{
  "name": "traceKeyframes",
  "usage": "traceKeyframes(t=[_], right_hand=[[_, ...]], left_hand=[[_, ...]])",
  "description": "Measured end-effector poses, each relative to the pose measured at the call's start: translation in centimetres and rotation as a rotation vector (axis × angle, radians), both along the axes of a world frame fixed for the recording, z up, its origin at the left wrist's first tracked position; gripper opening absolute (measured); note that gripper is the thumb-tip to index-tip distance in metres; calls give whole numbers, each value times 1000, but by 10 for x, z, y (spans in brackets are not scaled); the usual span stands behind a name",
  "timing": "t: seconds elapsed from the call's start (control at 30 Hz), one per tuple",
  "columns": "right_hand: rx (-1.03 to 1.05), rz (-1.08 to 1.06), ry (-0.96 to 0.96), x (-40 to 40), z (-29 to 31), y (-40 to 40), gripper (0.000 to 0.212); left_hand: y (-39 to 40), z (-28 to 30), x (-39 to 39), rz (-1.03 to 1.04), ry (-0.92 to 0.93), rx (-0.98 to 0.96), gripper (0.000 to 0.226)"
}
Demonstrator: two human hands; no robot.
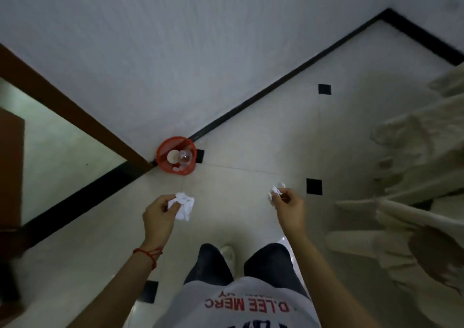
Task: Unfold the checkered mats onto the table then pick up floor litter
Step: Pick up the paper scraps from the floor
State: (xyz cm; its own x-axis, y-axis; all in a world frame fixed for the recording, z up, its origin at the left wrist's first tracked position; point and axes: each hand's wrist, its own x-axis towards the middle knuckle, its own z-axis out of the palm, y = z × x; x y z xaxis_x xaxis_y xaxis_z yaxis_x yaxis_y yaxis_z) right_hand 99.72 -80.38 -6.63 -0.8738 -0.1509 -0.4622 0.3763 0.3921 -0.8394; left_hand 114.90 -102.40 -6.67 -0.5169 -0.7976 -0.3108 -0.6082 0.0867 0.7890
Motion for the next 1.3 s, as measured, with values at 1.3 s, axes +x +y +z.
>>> traceKeyframes(t=[1.3], right_hand=[[377, 804, 42, -177, -167, -424, 18]], left_hand=[[-272, -157, -119, 550, -157, 212, 12]])
